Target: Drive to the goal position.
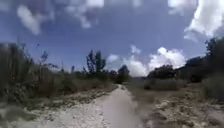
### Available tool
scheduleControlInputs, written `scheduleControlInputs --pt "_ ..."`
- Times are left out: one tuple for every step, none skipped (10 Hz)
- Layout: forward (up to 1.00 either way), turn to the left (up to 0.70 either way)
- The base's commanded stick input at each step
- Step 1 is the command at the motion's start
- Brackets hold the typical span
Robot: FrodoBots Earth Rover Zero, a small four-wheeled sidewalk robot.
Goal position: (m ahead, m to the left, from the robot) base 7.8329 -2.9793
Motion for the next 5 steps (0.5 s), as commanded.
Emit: scheduleControlInputs --pt "1.0 0.0" --pt "1.0 0.0" --pt "1.0 0.0" --pt "1.0 0.0" --pt "1.0 0.0"
